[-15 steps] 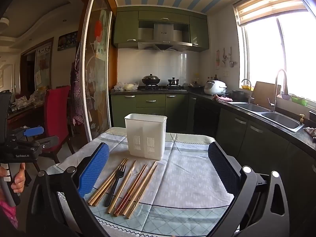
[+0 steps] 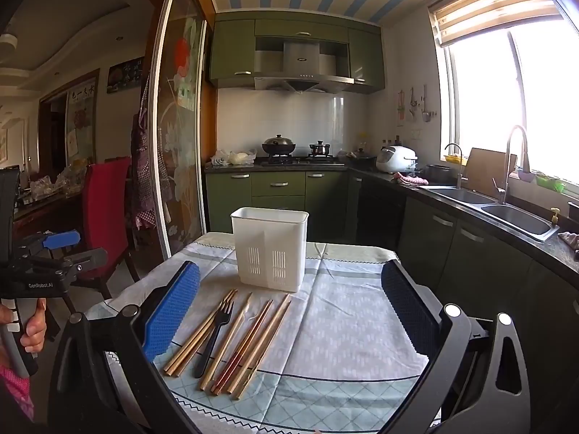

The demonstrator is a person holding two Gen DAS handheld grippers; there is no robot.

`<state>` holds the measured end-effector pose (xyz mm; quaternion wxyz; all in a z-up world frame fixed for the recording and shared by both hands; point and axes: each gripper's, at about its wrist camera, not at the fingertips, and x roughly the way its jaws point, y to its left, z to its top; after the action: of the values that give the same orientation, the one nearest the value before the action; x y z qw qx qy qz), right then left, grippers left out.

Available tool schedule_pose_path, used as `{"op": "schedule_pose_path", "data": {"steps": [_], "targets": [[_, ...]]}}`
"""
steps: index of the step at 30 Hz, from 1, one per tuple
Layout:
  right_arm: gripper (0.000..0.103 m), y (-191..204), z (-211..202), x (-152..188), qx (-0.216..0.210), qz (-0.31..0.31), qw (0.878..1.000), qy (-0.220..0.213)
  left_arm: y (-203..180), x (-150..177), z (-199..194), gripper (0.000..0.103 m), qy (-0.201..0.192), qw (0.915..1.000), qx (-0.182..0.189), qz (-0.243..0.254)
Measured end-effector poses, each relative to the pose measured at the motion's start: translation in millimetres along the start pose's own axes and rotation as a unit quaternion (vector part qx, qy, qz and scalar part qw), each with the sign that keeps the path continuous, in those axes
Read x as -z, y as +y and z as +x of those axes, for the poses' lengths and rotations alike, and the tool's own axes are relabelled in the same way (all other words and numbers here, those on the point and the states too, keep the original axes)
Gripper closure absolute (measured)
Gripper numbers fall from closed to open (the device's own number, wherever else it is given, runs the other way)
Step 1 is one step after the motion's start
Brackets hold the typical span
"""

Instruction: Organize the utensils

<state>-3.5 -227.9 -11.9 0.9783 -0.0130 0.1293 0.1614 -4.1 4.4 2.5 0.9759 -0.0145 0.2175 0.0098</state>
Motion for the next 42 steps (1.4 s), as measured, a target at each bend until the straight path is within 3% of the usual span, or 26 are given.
{"op": "schedule_pose_path", "data": {"steps": [42], "targets": [[0.004, 0.6, 5.8, 4.1, -0.001, -0.002, 1.0, 0.004, -2.0, -3.6, -3.7, 0.006, -0.002, 1.0, -0.001, 0.002]]}}
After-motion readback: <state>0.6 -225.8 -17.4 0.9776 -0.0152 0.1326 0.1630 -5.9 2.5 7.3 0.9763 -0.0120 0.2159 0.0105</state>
